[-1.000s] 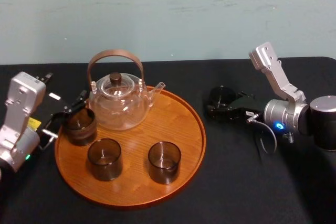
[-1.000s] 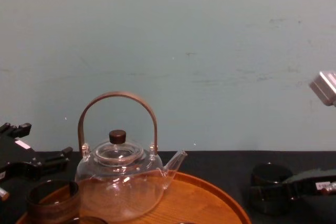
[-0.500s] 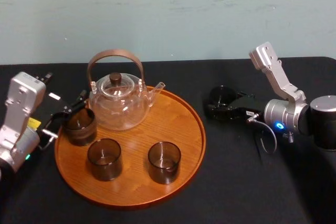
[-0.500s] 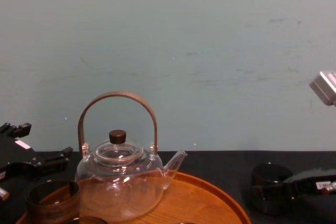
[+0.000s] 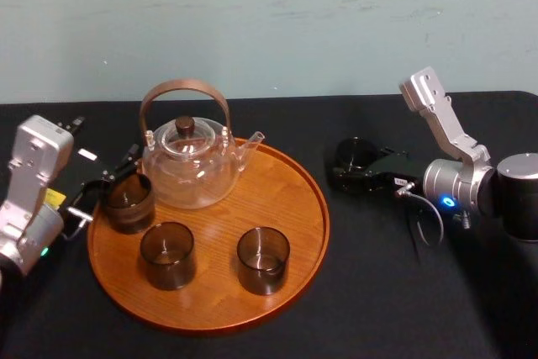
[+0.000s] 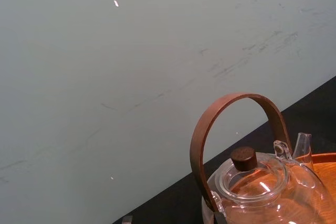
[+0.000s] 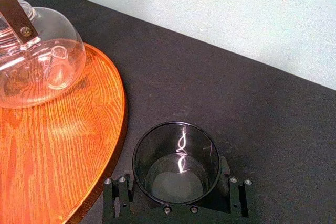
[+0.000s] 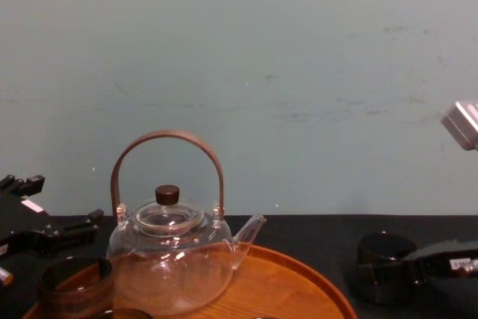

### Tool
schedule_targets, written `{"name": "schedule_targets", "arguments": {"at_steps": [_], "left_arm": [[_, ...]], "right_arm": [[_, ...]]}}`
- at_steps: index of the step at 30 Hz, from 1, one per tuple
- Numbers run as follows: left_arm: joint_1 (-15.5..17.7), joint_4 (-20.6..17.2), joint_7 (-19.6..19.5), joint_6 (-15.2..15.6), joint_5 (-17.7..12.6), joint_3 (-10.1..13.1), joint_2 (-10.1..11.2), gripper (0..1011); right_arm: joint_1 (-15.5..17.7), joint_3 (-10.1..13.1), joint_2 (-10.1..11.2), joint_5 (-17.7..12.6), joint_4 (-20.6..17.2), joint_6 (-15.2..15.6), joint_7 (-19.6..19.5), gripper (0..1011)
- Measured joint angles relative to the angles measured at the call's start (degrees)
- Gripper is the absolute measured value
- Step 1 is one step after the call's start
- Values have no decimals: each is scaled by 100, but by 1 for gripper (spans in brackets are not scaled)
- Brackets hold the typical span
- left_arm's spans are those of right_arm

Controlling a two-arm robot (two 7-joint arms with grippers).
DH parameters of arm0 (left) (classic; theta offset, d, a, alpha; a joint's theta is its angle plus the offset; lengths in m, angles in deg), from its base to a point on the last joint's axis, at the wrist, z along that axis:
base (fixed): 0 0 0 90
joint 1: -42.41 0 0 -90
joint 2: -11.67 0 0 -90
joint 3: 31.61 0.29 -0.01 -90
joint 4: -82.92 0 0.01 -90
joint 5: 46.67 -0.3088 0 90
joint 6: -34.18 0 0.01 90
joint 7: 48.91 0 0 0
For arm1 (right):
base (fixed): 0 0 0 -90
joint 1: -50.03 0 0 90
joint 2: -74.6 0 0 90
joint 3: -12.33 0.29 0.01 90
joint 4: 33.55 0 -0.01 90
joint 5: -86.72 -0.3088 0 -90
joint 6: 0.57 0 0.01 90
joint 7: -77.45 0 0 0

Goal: Pick up the glass from the table and place it on the tray.

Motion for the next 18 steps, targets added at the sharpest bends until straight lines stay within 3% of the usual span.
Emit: {"name": "schedule_targets", "arguments": {"at_steps": [7, 18], "left_arm": [[0, 0, 0, 0, 0, 0, 0, 1001], [0, 0, 0, 0, 0, 0, 0, 1001]], "right_arm": [[40, 22, 30, -23, -83, 3, 42, 907], [323, 161, 308, -171, -829, 78, 94, 907]]}}
